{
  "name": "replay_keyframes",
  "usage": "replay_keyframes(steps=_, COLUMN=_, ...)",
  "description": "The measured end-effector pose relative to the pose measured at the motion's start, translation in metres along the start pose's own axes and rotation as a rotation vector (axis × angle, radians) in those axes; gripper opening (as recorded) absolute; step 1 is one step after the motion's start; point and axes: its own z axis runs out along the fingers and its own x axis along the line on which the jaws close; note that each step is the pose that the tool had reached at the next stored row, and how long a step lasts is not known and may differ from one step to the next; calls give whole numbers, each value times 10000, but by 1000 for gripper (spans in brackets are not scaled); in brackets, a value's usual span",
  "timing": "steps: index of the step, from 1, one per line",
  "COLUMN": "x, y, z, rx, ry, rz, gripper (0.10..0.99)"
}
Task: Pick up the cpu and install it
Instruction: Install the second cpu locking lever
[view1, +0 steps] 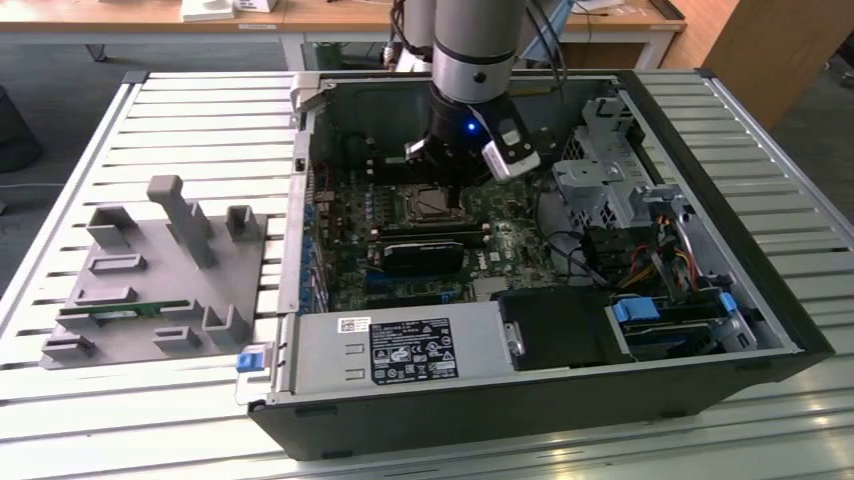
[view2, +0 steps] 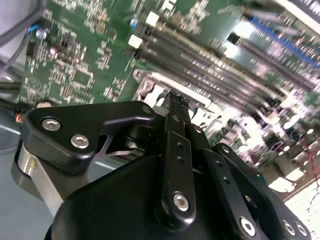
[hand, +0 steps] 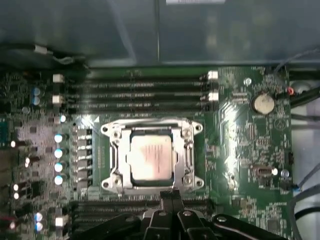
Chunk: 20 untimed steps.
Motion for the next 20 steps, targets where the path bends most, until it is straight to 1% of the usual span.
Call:
replay_keyframes(steps=3, x=66, y=-38, z=3, rx=0, ry=0, rz=-3, gripper=106)
replay_keyframes(steps=9, x=245, y=-65, z=16, rx=-1, ry=1, rz=-19, gripper=106)
replay_keyframes(steps=15, x=254, y=-84, z=103, rx=0, ry=35, rz=-31, gripper=106)
replay_keyframes(steps=17, x=259, y=-118, z=106, rx=-58, ry=36, rz=-31, gripper=106)
replay_keyframes(steps=20, x=279, y=-177, z=102, rx=-186, ry=42, rz=-30, gripper=106)
